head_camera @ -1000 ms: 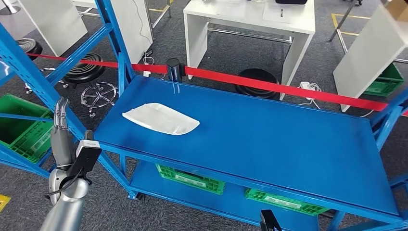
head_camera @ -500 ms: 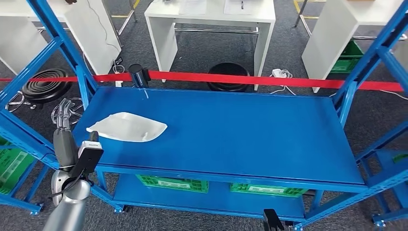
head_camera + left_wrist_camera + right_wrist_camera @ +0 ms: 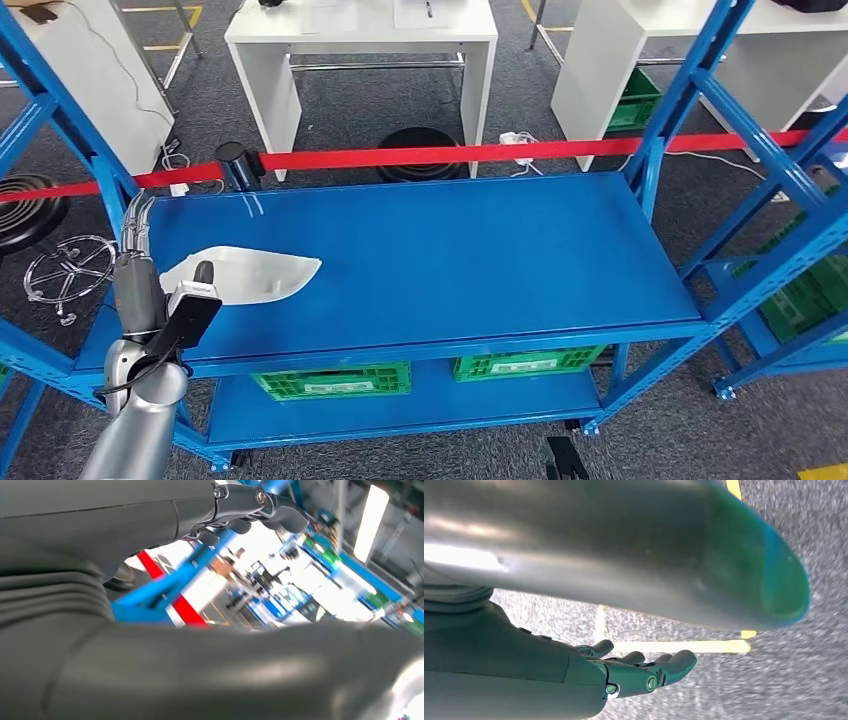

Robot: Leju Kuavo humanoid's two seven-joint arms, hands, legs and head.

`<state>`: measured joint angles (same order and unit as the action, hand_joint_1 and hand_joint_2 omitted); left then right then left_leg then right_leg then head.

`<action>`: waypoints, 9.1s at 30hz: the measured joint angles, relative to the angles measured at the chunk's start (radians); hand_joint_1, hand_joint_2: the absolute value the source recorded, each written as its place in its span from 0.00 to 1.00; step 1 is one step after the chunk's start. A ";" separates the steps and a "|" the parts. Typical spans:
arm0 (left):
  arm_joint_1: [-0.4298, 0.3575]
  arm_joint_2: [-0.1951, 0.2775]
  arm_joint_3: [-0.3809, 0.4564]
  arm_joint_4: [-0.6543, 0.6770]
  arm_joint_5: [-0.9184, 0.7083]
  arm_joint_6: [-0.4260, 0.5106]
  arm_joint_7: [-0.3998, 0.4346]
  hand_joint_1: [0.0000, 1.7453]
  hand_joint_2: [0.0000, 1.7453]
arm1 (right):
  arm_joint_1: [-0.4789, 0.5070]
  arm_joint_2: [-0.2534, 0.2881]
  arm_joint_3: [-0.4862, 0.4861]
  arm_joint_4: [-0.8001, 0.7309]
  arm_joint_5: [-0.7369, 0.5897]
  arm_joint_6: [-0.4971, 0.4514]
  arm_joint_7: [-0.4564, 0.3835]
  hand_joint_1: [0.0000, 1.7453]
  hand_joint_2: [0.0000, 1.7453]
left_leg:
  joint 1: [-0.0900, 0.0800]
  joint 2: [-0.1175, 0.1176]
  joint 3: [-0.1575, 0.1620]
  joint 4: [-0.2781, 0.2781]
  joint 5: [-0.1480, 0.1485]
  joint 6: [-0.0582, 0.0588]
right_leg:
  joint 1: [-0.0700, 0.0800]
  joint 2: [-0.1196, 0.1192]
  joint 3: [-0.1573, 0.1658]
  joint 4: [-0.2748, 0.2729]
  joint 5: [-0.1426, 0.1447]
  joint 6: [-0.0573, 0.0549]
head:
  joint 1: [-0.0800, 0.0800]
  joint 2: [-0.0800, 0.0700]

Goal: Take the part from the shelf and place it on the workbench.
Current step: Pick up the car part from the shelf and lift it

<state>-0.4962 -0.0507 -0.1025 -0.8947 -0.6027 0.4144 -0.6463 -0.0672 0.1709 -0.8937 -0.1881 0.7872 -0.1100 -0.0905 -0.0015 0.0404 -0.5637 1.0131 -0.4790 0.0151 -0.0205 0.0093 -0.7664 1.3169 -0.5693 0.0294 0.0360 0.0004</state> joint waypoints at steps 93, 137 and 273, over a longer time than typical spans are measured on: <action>-0.107 0.050 -0.037 0.315 -0.573 0.130 0.634 0.00 1.00 | -0.002 0.010 -0.027 0.000 0.069 -0.002 -0.005 0.00 0.00 | -0.002 -0.044 -0.009 0.003 0.000 -0.024 | 0.010 0.010 0.143 -0.293 0.130 -0.028 | 0.007 0.000; -0.109 0.086 0.048 0.367 -0.858 -0.018 0.887 0.00 1.00 | -0.003 0.013 -0.052 0.000 0.072 -0.017 0.003 0.00 0.00 | -0.002 -0.044 -0.010 0.002 0.000 -0.024 | 0.010 0.010 0.142 -0.293 0.130 -0.029 | 0.007 0.000; 0.441 0.221 -0.056 -0.515 -0.903 -0.374 1.270 0.00 0.00 | -0.009 0.048 -0.148 0.000 0.082 -0.035 -0.019 0.00 0.00 | -0.002 -0.044 -0.011 0.002 -0.002 -0.024 | 0.009 0.009 0.140 -0.291 0.124 -0.030 | 0.007 0.000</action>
<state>-0.0550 0.1699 -0.1587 -1.4097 -1.5053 0.0401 0.6233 -0.0763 0.2190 -1.0422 -0.1881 0.8690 -0.1450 -0.1091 -0.0038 -0.0036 -0.5745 1.0154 -0.4809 -0.0084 -0.0111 0.0185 -0.6261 1.0257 -0.4449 -0.0002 0.0431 0.0004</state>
